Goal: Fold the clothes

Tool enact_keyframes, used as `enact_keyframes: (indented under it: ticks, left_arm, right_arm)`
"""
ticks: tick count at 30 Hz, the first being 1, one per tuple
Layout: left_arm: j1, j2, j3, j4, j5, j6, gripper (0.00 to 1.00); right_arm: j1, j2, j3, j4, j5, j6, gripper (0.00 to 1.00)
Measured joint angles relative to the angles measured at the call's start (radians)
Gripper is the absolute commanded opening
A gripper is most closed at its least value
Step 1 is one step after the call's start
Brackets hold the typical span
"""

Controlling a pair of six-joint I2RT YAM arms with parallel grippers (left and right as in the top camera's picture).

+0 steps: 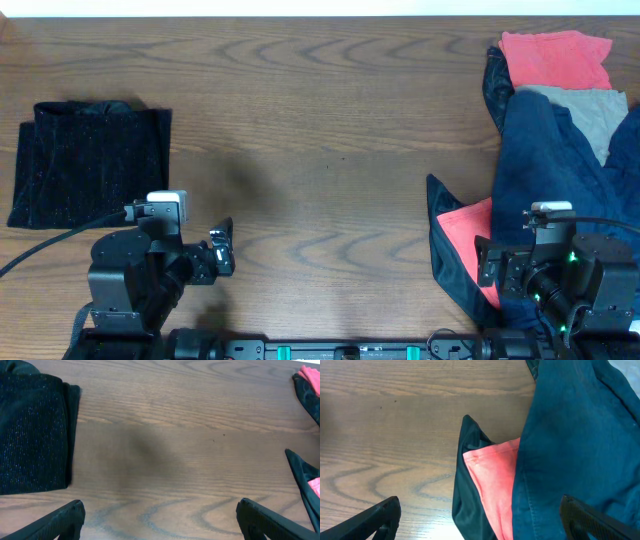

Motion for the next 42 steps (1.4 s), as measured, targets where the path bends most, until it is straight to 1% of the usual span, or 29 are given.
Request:
enact_keyframes:
  ticks: [7,13,15,18,21,23,28,35,39,42]
  left_arm:
    - [0.000,0.000,0.000,0.000,0.000,0.000,0.98]
    - [0.000,0.000,0.000,0.000,0.000,0.000,0.98]
    - [0.000,0.000,0.000,0.000,0.000,0.000,0.98]
    - [0.000,0.000,0.000,0.000,0.000,0.000,0.98]
    - [0.000,0.000,-0.001,0.000,0.000,0.000,0.98]
    - [0.000,0.000,-0.001,0.000,0.000,0.000,0.98]
    - [0.000,0.000,-0.003,0.000,0.000,0.000,0.98]
    - [0.000,0.000,-0.005,0.000,0.000,0.000,0.98]
    - [0.000,0.000,-0.005,0.000,0.000,0.000,0.98]
    - [0.000,0.000,-0.005,0.000,0.000,0.000,0.98]
  right_arm:
    - [0.000,-0.028,-0.001,-0.001,0.000,0.000,0.99]
    - [0.000,-0.153,-0.002,0.002,0.012,-0.004,0.99]
    - [0.000,-0.209,-0.008,0.042,0.017,-0.013,0.99]
    - [0.000,-0.286,-0.042,0.138,0.021,-0.048,0.99]
    - [0.000,-0.364,-0.124,0.248,0.023,-0.092,0.99]
    - [0.000,-0.412,-0.209,0.338,0.023,-0.114,0.99]
    - [0.000,-0.509,-0.454,0.658,0.017,-0.145,0.99]
    - [0.000,-0.531,-0.703,1.058,-0.025,-0.156,0.99]
    - [0.000,-0.533,-0.811,1.212,-0.037,-0.157,0.99]
    - [0.000,-0.534,-0.864,1.275,-0.042,-0.156,0.99]
